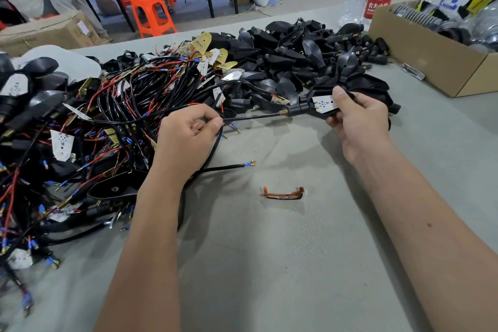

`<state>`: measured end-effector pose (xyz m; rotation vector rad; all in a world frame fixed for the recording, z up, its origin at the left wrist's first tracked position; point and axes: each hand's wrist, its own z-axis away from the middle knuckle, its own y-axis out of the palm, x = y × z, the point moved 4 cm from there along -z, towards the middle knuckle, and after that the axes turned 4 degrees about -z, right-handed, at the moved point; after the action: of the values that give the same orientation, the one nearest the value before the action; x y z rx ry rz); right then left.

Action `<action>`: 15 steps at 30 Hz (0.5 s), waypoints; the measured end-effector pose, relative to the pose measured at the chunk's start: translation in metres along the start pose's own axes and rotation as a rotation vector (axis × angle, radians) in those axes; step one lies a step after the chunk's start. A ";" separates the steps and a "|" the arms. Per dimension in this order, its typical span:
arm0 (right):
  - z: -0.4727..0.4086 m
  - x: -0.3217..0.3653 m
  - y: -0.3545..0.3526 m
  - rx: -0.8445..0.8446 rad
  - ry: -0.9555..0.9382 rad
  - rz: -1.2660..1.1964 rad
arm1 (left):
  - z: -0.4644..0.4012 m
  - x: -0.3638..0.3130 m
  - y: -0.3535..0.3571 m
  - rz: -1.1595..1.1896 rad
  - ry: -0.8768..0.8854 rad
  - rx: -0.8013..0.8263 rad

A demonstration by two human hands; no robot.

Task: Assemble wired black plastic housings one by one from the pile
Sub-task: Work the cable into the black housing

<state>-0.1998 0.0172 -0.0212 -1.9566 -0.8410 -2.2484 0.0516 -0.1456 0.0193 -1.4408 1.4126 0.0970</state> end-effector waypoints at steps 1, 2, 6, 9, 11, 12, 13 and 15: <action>0.000 0.000 0.000 0.001 0.000 0.003 | 0.000 0.000 -0.001 0.015 -0.002 0.010; 0.000 0.000 0.000 0.004 -0.001 0.008 | 0.001 0.000 -0.003 0.013 -0.004 0.018; 0.003 0.000 0.003 0.045 -0.005 0.007 | 0.002 0.002 -0.012 -0.094 0.011 -0.012; 0.004 0.000 0.004 0.074 -0.001 -0.038 | 0.005 0.001 -0.017 -0.190 0.008 -0.081; 0.004 0.000 0.004 0.099 0.002 -0.044 | 0.005 0.000 -0.017 -0.249 -0.008 -0.121; 0.005 -0.001 0.006 0.118 0.005 -0.041 | 0.003 -0.002 -0.016 -0.277 0.003 -0.131; 0.006 -0.002 0.008 0.140 0.007 -0.035 | 0.002 -0.005 -0.013 -0.299 0.021 -0.131; 0.008 -0.004 0.012 0.182 0.010 -0.018 | -0.001 -0.014 -0.005 -0.325 0.046 -0.119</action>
<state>-0.1871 0.0087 -0.0203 -1.8637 -1.0260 -2.1044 0.0510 -0.1383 0.0323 -1.7627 1.2085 -0.0606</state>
